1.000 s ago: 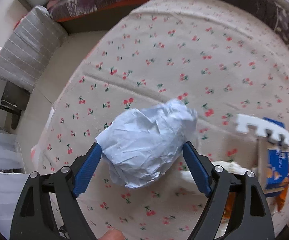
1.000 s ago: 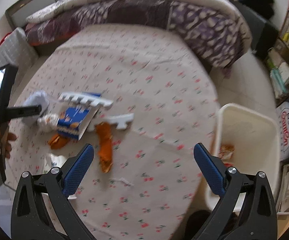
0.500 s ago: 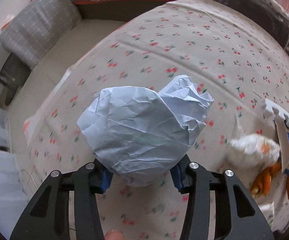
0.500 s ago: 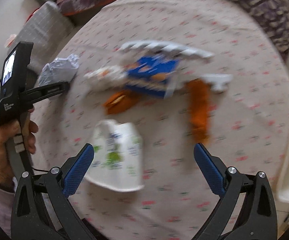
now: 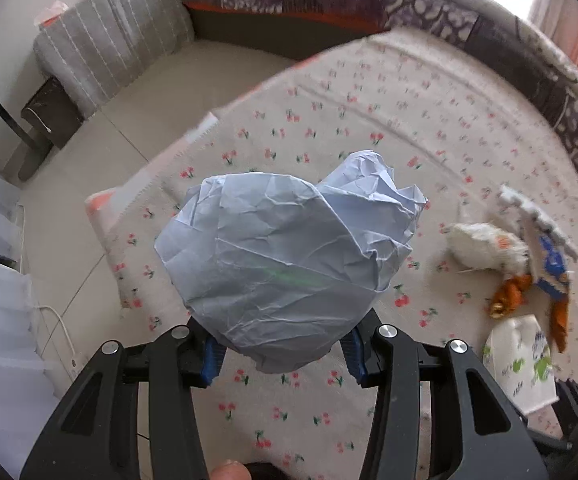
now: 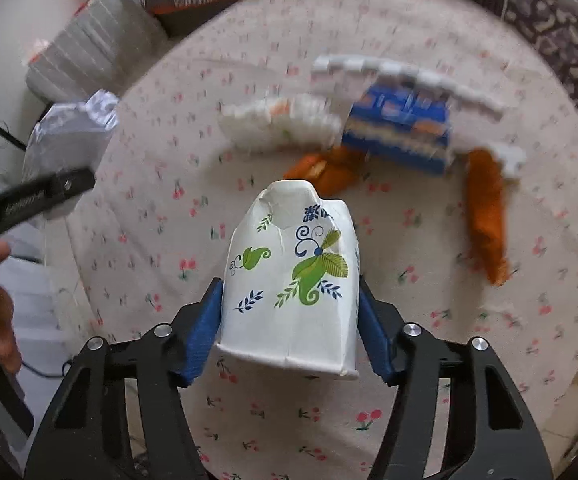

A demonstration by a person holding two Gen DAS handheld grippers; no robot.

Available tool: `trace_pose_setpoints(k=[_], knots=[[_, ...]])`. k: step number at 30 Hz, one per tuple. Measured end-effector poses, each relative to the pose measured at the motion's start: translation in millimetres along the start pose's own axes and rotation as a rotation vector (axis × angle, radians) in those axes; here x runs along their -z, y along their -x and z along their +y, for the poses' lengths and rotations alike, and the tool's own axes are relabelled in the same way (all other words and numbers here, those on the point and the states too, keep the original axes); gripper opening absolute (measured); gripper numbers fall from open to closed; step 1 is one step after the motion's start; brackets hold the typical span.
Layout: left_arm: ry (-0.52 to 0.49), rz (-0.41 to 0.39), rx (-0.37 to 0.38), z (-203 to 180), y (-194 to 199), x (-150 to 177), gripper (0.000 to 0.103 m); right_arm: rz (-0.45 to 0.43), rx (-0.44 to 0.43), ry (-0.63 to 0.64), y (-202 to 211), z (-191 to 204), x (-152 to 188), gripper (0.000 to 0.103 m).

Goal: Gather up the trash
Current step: 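Lift the crumpled paper and floral cup and carry them toward the bin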

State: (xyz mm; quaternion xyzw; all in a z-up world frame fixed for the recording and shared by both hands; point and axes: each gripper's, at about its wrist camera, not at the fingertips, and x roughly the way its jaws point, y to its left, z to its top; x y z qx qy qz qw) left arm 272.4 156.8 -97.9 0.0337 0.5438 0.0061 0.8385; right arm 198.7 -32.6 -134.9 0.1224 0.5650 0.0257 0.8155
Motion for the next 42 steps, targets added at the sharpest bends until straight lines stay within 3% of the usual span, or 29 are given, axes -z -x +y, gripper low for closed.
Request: trace_pose_setpoints(k=[7, 13, 23, 31, 42], knots=[[0.02, -0.107, 0.056, -17, 58, 2, 0.047, -0.177, -0.021, -0.035, 60, -16, -8, 0.059], [0.099, -0.174, 0.107, -37, 99, 9, 0.047, -0.348, 0.042, -0.038, 106, -35, -12, 0.06], [0.19, -0.321, 0.114, -82, 132, 45, 0.047, -0.525, 0.132, -0.069, 157, -64, -3, 0.061], [0.126, -0.376, 0.112, -118, 137, 53, 0.047, -0.563, 0.194, -0.106, 175, -94, 4, 0.063], [0.066, -0.365, 0.145, -154, 138, 63, 0.047, -0.561, 0.241, -0.207, 193, -143, 10, 0.064]])
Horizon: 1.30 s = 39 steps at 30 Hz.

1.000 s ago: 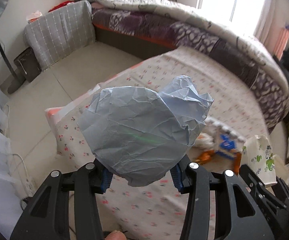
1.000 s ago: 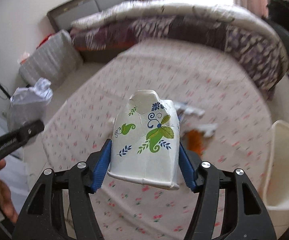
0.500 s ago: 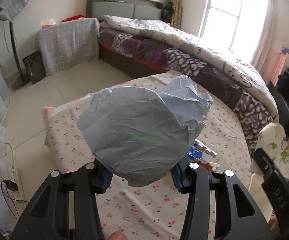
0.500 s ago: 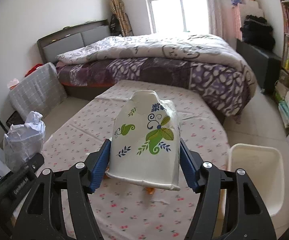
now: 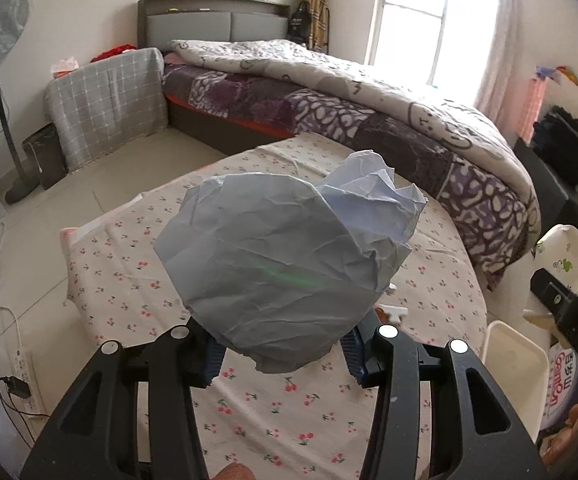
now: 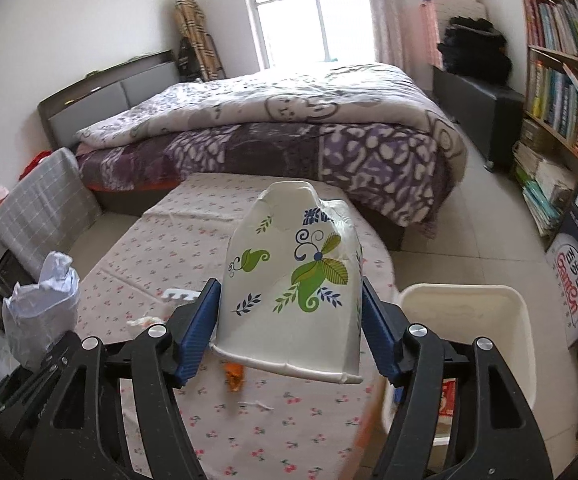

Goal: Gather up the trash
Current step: 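Lift the crumpled paper and floral cup and carry them toward the bin, then open the right gripper over the bin while the left gripper lowers and releases the paper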

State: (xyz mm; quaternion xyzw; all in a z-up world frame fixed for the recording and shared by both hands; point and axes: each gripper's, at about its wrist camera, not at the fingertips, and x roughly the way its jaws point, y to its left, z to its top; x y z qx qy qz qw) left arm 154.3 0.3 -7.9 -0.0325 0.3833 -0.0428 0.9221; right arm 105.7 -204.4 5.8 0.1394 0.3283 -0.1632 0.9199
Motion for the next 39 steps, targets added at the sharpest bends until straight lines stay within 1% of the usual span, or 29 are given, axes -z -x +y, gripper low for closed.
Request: trace_pose_setpoints(k=[11, 19, 23, 24, 26, 32, 39], knots=[[-0.075, 0.014, 0.05, -45, 1, 16, 0.047, 0.04, 0.103, -0.087, -3, -63, -8, 0.066], [-0.139, 0.024, 0.092, -85, 2, 29, 0.047, 0.076, 0.164, -0.194, -1, -118, -11, 0.068], [-0.169, 0.033, 0.112, -104, 1, 36, 0.047, 0.076, 0.194, -0.264, 6, -147, -13, 0.077], [-0.175, 0.038, 0.118, -109, 1, 37, 0.047, 0.075, 0.204, -0.281, 8, -155, -13, 0.085], [-0.192, 0.048, 0.136, -121, 0, 42, 0.047, 0.066, 0.233, -0.307, 11, -167, -14, 0.09], [-0.251, 0.068, 0.197, -157, 3, 58, 0.047, 0.061, 0.279, -0.371, 19, -204, -14, 0.092], [-0.339, 0.104, 0.271, -206, 3, 80, 0.047, 0.045, 0.305, -0.417, 27, -230, -14, 0.094]])
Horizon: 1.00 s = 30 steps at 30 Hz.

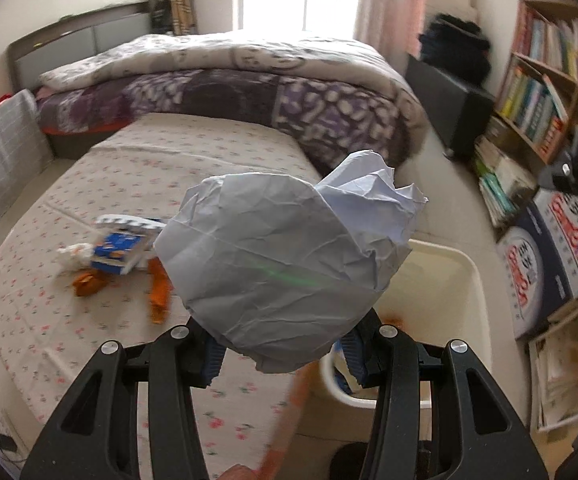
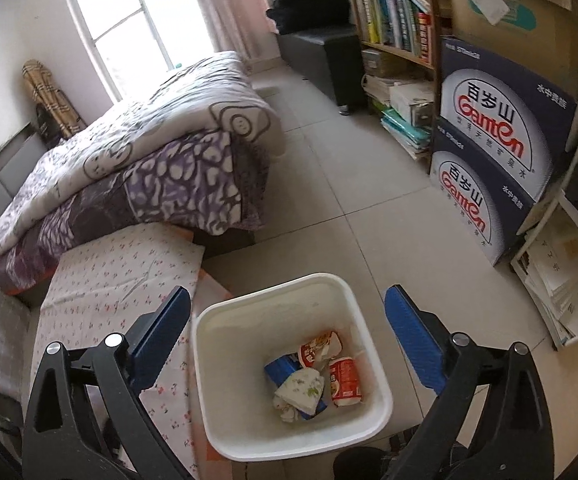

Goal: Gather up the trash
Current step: 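Open the right gripper over the bin while the left gripper lowers and releases the paper, then grasp an orange peel with the left gripper while the right gripper grasps a white foam strip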

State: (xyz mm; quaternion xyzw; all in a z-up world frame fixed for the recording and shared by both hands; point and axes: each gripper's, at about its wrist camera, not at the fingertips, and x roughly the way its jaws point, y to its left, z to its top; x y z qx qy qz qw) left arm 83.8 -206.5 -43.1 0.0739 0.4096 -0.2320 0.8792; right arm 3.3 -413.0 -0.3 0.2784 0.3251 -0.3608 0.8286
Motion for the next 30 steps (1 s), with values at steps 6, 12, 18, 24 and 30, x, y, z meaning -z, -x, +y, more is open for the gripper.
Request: trace_pose_setpoints(k=[6, 12, 18, 24, 30], knots=[[-0.059, 0.014, 0.058, -40, -7, 0, 0.048, -0.017, 0.01, -0.037, 3, -15, -6, 0.094], [-0.087, 0.06, 0.137, -71, -20, -11, 0.053, -0.098, 0.053, -0.085, 17, -33, -16, 0.094], [-0.097, 0.088, 0.213, -82, -25, -23, 0.073, -0.135, 0.061, -0.128, 23, -41, -20, 0.096], [-0.082, 0.066, 0.189, -66, -23, -19, 0.074, -0.153, 0.077, -0.1, 25, -29, -16, 0.096], [-0.082, 0.032, 0.087, -38, -21, -19, 0.074, -0.153, 0.099, -0.01, 23, 4, -4, 0.096]])
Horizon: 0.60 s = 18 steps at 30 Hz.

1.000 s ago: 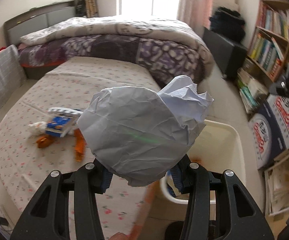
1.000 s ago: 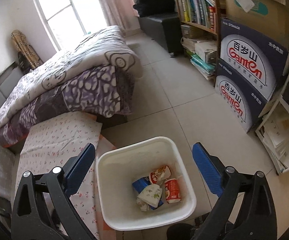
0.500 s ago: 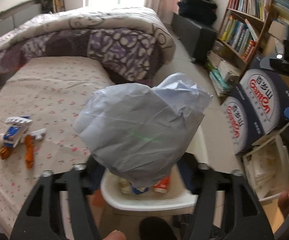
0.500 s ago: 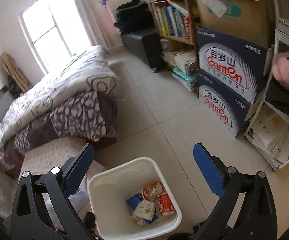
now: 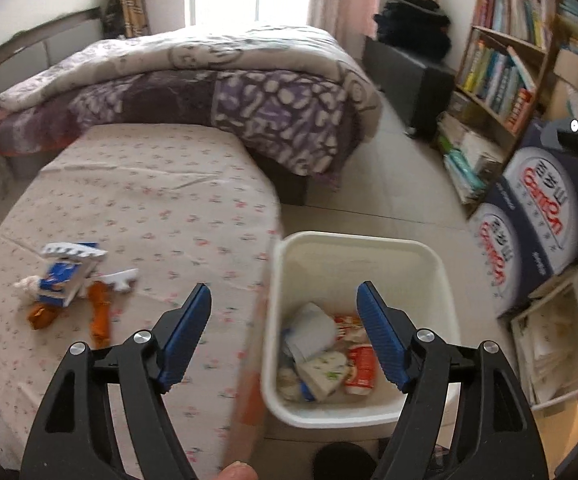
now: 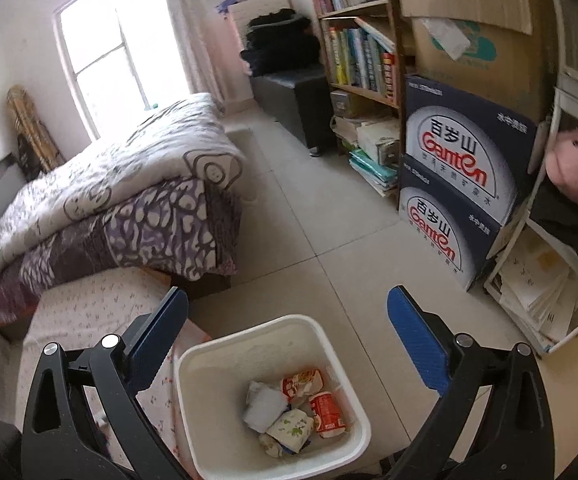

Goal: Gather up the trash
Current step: 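Grasp an orange peel with the left gripper while the right gripper grasps a white foam strip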

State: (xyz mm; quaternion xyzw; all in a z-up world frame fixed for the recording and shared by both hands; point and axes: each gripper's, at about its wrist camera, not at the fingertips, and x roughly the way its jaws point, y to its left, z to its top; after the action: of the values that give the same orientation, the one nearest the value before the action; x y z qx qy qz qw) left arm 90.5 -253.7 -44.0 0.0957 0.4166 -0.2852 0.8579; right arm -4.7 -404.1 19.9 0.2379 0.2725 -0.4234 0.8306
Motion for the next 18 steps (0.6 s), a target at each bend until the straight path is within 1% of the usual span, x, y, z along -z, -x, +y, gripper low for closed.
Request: trace_pose_setpoints(k=[2, 6, 7, 10, 12, 14, 18], knots=[[0.018, 0.014, -0.024, 13, -2, 1, 0.074, 0.016, -0.006, 0.034, -1, 13, 6, 0.096], [0.041, 0.049, -0.096, 41, -13, 4, 0.075, 0.045, -0.017, 0.085, -4, 33, 15, 0.096], [0.047, 0.071, -0.126, 50, -19, 5, 0.075, 0.052, -0.021, 0.099, -5, 39, 17, 0.096], [0.076, 0.117, -0.174, 71, -34, 8, 0.075, 0.066, -0.029, 0.125, -6, 51, 23, 0.096], [0.102, 0.164, -0.221, 90, -48, 11, 0.075, 0.079, -0.034, 0.144, -8, 60, 27, 0.096], [0.132, 0.204, -0.253, 111, -60, 15, 0.075, 0.085, -0.035, 0.161, -9, 67, 30, 0.096], [0.156, 0.273, -0.292, 139, -80, 24, 0.075, 0.095, -0.038, 0.187, -11, 79, 35, 0.096]])
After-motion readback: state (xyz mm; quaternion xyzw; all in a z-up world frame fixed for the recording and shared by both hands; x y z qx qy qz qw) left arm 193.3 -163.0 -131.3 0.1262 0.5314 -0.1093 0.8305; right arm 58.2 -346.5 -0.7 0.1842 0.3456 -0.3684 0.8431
